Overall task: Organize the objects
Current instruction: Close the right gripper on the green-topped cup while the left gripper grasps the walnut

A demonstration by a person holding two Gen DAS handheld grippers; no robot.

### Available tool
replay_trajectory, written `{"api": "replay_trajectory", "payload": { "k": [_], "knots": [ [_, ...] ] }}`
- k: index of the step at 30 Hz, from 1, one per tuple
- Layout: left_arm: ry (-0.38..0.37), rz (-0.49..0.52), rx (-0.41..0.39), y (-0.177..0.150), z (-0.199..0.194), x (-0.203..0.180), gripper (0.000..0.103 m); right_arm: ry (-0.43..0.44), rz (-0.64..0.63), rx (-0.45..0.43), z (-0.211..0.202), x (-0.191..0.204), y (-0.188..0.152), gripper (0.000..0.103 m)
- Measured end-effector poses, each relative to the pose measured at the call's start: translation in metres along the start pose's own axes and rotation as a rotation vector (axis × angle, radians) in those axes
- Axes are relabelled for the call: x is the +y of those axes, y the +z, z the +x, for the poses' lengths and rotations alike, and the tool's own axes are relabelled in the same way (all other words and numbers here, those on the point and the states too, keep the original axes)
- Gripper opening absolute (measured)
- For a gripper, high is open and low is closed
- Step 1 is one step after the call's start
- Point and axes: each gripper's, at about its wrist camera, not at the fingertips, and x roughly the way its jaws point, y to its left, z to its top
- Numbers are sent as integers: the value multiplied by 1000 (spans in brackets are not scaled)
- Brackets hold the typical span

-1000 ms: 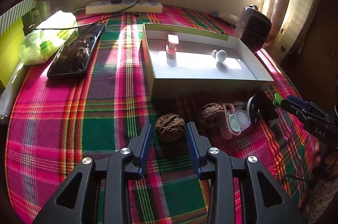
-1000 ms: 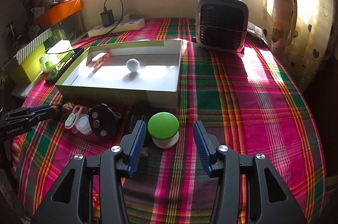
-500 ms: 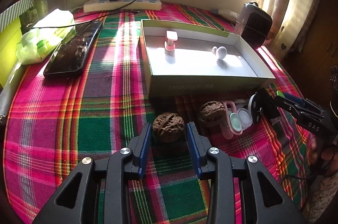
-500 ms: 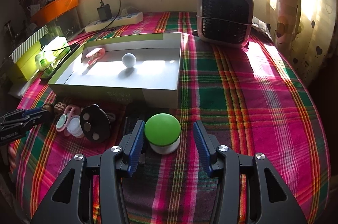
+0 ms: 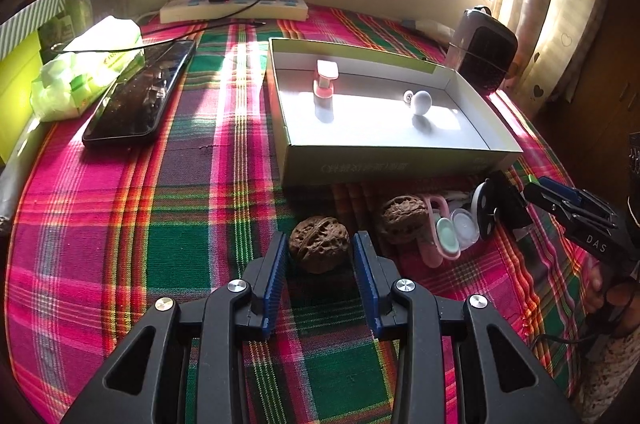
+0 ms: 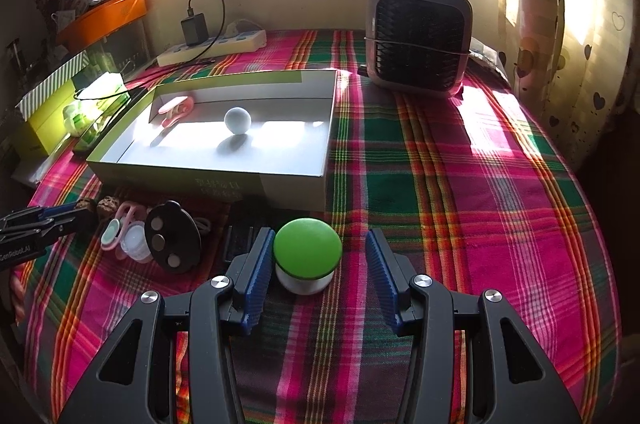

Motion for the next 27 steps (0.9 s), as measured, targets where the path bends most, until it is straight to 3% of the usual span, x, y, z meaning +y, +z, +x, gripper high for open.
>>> {"api": "replay_trajectory", "payload": {
  "k": [17,27],
  "knots": [
    [16,-13,-5,1,1,0,32,32,-13,5,3,6,-1,36],
    [27,-18,-10,1,1,0,29,32,-15,4,3,6,-2,35]
  ]
}}
